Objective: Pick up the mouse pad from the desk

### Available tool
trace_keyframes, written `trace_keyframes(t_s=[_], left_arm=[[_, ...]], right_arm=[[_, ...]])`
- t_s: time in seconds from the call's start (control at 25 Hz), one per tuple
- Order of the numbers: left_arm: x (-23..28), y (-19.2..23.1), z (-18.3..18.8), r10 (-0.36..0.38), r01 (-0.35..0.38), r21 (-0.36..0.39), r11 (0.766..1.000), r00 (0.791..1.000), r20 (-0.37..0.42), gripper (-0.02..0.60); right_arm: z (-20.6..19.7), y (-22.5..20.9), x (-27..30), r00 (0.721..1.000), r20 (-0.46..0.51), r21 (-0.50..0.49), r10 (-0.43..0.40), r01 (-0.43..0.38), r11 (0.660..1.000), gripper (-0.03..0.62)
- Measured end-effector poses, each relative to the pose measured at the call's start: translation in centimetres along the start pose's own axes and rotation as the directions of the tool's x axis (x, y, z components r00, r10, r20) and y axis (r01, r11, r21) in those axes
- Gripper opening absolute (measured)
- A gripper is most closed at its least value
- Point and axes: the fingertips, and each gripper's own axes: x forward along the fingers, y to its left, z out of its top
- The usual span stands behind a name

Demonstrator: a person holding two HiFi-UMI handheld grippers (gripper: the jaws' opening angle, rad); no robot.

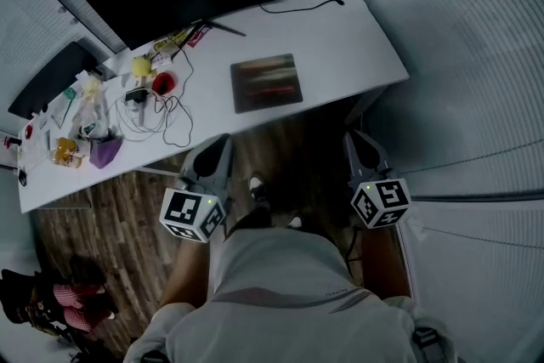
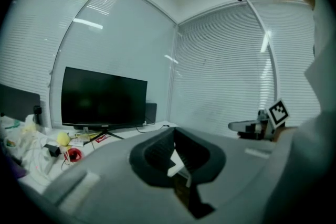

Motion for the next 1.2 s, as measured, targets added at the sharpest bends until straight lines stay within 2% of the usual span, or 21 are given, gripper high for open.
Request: trace_keyframes(t_s=[0.2, 0.32, 0.56, 0.64, 0.76, 1.04, 1.12, 1.2], left_arm=[[5.5, 4.1, 0.4, -0.035, 0.035, -0.014, 0.999, 0.999, -0.012, 0.003], [8.7, 7.0, -0.5, -0.053, 0.053, 0.003, 0.999, 0.997, -0.049, 0.003], [13.1, 13.8, -1.8, -0.090, 0.092, 0.012, 0.996, 0.991, -0.099, 0.003], [14.1, 16.1, -2.4, -0.089, 0.090, 0.004, 0.996, 0.990, -0.107, 0.003], [14.8, 19.3, -3.4, -0.053, 0.049, -0.037, 0.998, 0.990, -0.132, 0.003], [18.0, 22.2, -6.2, 0.011, -0.035, -0.119, 0.992, 0.980, -0.197, 0.003], [19.3, 22.4, -7.6, 0.038, -0.071, -0.131, 0.989, 0.970, -0.239, 0.003], [20.7, 22.5, -9.7, 0.054, -0.104, -0.149, 0.983, 0.950, -0.307, 0.012]], right_arm=[[0.9, -2.3, 4.8, 0.998, -0.036, -0.005, -0.056, 0.056, 0.998, 0.006], [1.2, -2.5, 9.3, 0.996, -0.061, -0.028, -0.065, 0.064, 0.998, 0.008], [1.5, 0.3, 18.1, 0.995, -0.095, -0.092, -0.007, -0.002, 0.996, 0.008], [0.8, 0.5, 20.8, 0.993, -0.119, -0.086, -0.009, -0.001, 0.996, 0.006], [-0.5, 0.3, 24.2, 0.986, -0.167, -0.050, -0.021, 0.012, 0.999, 0.006], [-3.2, -2.9, 30.8, 0.945, -0.327, -0.073, -0.026, 0.002, 0.997, 0.015], [-4.8, -4.0, 32.3, 0.922, -0.387, -0.088, -0.013, -0.023, 0.996, 0.037], [-7.1, -5.0, 33.6, 0.887, -0.462, -0.080, 0.008, -0.051, 0.995, 0.077]])
